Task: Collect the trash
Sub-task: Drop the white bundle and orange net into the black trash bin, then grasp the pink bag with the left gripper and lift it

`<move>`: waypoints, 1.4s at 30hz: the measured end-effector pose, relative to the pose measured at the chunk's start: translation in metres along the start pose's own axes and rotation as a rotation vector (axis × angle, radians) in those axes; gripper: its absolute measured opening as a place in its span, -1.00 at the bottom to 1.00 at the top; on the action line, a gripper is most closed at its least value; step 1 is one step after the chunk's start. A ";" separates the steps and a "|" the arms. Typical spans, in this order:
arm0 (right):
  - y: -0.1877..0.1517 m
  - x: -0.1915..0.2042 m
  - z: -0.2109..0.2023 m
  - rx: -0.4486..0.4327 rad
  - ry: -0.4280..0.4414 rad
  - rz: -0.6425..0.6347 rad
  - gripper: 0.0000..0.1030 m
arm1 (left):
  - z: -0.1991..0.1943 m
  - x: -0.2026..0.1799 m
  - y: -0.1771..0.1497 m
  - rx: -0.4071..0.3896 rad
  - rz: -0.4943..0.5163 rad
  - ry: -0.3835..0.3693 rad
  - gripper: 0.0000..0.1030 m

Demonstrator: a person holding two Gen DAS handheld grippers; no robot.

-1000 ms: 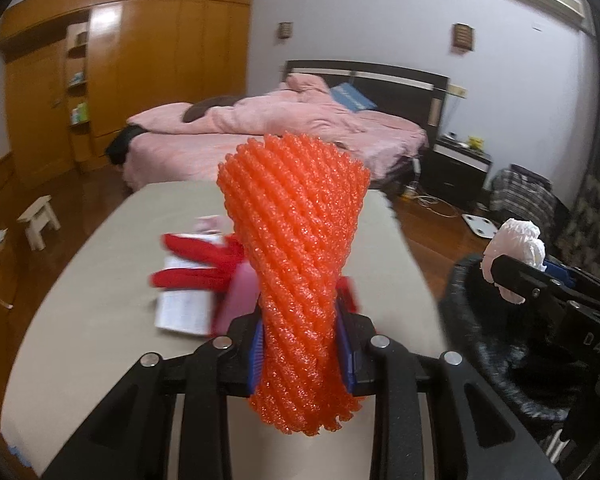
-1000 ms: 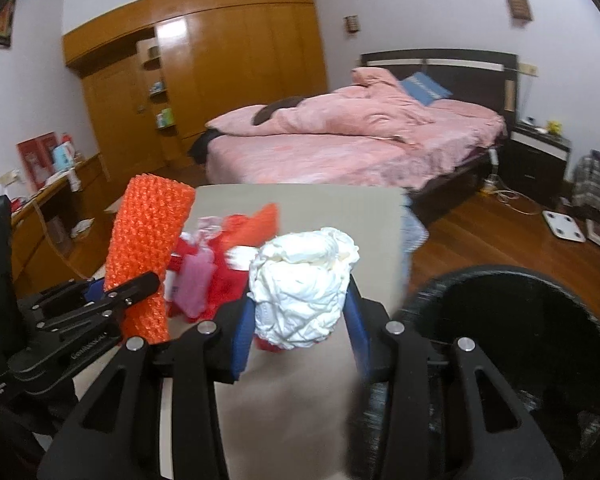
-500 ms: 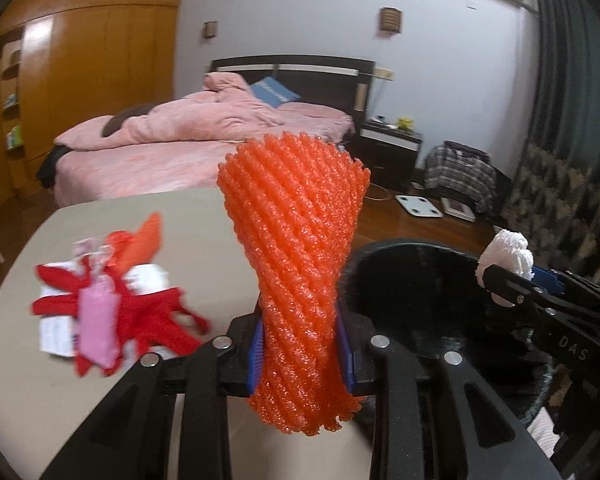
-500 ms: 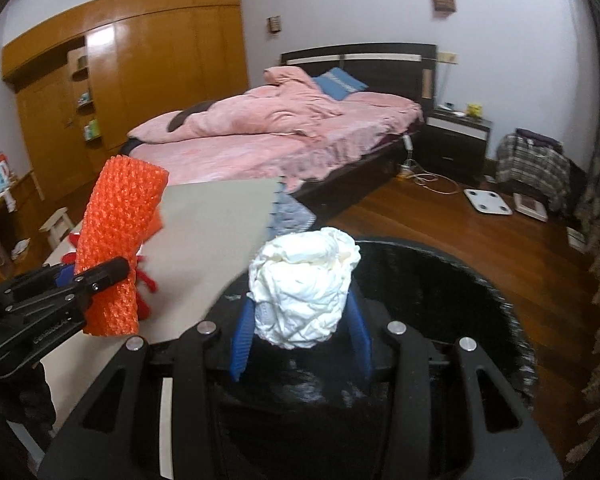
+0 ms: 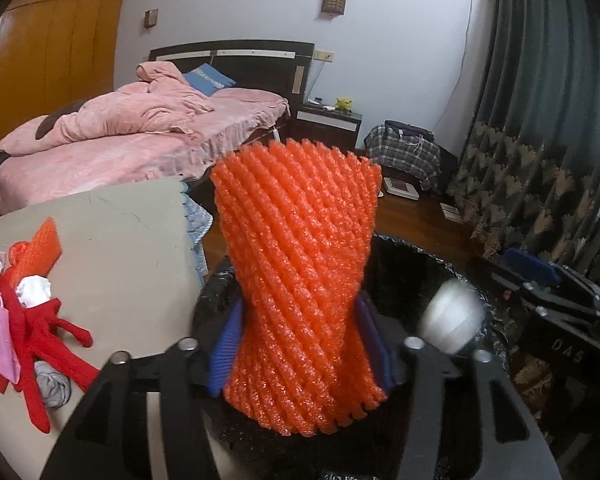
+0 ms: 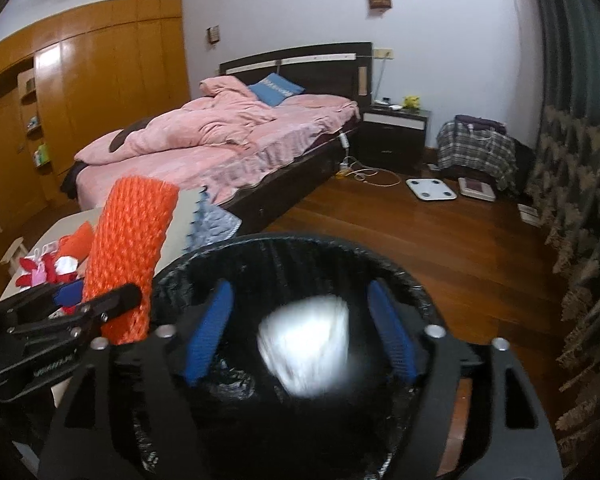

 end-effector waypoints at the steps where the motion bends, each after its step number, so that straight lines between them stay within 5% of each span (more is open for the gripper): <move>1: -0.001 -0.002 -0.001 -0.003 -0.009 0.001 0.66 | -0.001 0.002 0.000 0.001 0.001 0.004 0.21; 5: -0.002 -0.002 -0.007 -0.026 -0.030 0.005 0.88 | -0.009 0.014 0.003 -0.018 -0.014 0.017 0.53; 13: 0.009 0.013 -0.005 -0.027 0.003 0.005 0.90 | -0.022 0.046 0.009 -0.047 -0.042 0.064 0.58; 28: 0.035 0.109 0.016 -0.049 0.167 -0.071 0.90 | -0.077 0.175 0.006 -0.154 -0.149 0.402 0.61; 34: 0.048 0.164 0.033 -0.060 0.245 -0.135 0.90 | -0.072 0.219 -0.004 -0.141 -0.184 0.492 0.44; 42: 0.051 0.203 0.056 -0.036 0.302 -0.182 0.90 | -0.049 0.241 -0.013 -0.092 -0.189 0.513 0.15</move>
Point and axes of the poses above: each gripper's, at about its wrist camera, not at the fingertips, and z roughly the way its jaws point, x to its left, y to its top, the point moved 3 cm from there along z, roughly the way its jaws point, and after that the axes turned 11 degrees about -z, right-handed, at the moved point
